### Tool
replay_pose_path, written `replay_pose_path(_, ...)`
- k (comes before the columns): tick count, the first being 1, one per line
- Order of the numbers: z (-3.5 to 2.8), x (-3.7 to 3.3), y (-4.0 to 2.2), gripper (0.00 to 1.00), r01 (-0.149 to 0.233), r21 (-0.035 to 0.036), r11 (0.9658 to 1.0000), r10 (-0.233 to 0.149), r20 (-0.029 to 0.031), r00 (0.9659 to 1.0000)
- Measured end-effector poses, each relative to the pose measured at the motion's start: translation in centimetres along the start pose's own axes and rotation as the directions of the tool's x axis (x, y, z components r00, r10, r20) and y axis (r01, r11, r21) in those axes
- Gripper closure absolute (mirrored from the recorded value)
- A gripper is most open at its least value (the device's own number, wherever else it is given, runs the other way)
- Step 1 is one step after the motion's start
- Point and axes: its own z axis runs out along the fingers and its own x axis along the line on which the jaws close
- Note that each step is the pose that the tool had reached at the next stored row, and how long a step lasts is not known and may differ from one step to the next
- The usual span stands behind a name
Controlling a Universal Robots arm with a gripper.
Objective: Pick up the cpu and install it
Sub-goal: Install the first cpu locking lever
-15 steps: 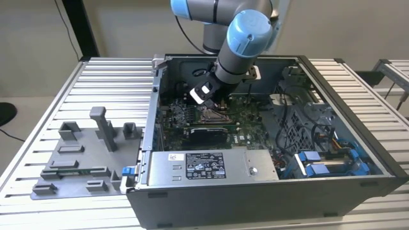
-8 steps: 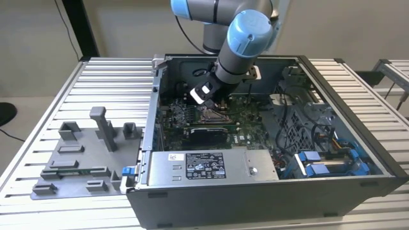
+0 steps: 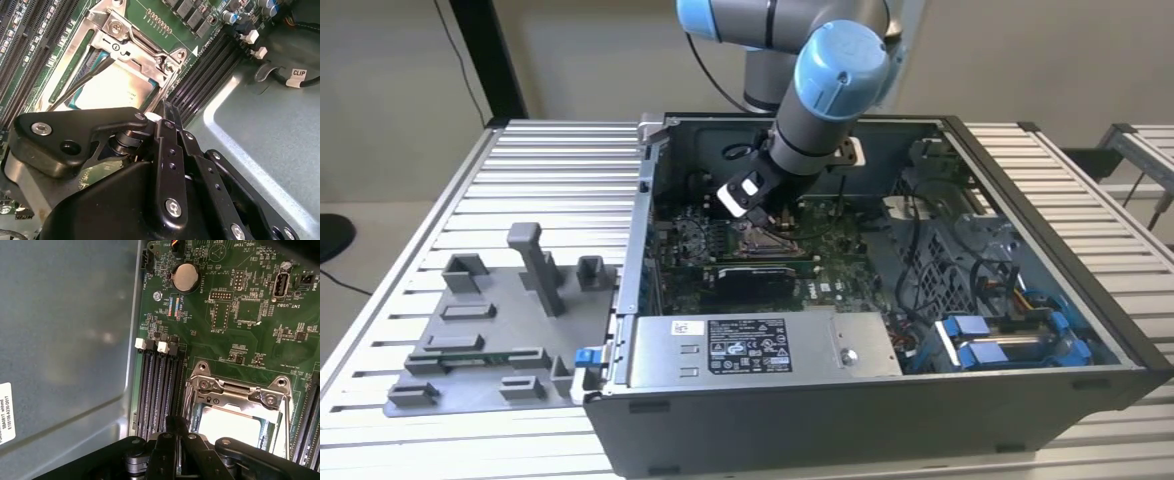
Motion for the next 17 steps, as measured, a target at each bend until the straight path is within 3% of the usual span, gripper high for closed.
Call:
replay_pose_path(10,-0.02,0.01,0.01,1.00,0.000,0.0000,1.0000,0.000,0.0001,1.0000)
replay_pose_path(14,-1.40,0.56,-0.24,1.00,0.000,0.0000,1.0000,0.000,0.0000,1.0000)
replay_pose_path(17,-2.40,0.81,-1.01,1.00,0.000,0.0000,1.0000,0.000,0.0002,1.0000)
